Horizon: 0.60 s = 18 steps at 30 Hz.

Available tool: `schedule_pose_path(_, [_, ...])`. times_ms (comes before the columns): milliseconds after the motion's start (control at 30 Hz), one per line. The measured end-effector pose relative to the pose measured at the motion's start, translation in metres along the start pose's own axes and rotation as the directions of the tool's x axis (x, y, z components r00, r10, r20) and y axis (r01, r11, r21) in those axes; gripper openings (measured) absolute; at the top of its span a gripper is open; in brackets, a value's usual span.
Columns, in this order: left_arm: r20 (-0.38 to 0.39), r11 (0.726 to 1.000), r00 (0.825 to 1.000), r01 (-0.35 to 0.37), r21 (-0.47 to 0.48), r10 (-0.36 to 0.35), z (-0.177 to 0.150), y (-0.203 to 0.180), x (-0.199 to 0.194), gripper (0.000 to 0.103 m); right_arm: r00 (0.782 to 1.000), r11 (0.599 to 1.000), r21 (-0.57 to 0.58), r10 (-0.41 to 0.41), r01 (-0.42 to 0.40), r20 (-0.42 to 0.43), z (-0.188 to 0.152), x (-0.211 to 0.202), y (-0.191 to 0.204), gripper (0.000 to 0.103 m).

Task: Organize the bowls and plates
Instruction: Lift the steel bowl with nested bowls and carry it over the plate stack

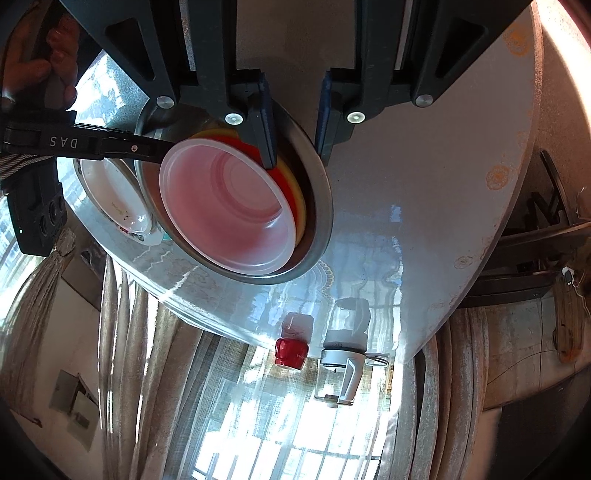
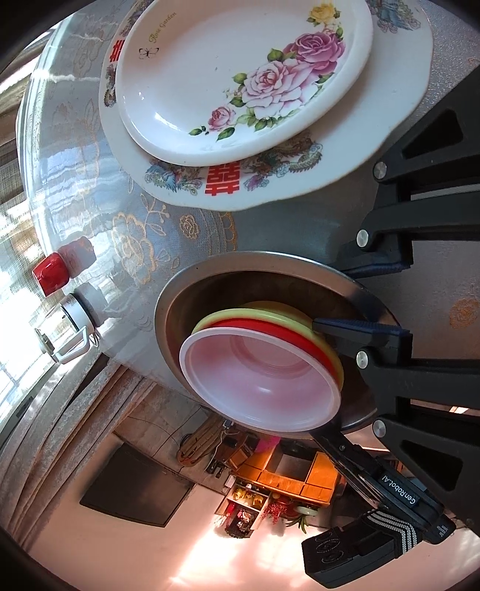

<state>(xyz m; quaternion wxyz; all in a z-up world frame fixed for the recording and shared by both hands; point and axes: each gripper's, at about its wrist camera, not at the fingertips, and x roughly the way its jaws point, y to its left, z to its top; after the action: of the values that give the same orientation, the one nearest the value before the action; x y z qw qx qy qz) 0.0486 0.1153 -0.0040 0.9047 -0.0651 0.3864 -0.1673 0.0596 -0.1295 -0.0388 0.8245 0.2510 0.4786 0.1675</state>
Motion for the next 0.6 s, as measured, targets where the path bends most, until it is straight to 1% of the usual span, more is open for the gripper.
schedule_pose_path(200, [0.016, 1.0, 1.0, 0.014, -0.017, -0.014, -0.001, 0.0, -0.002, 0.022, 1.0, 1.0, 0.009, 0.006, -0.006, 0.014, -0.003, -0.008, -0.002, 0.02])
schedule_pose_path(433, [0.079, 1.0, 0.997, 0.001, 0.028, -0.004, 0.007, -0.015, -0.017, 0.022, 0.998, 1.0, -0.016, 0.019, -0.018, 0.057, -0.002, -0.027, 0.0, 0.02])
schedule_pose_path(600, [0.104, 0.999, 0.994, 0.019, 0.03, -0.022, 0.016, -0.023, -0.021, 0.023, 0.995, 0.999, -0.026, 0.031, -0.028, 0.095, 0.0, -0.044, 0.002, 0.02])
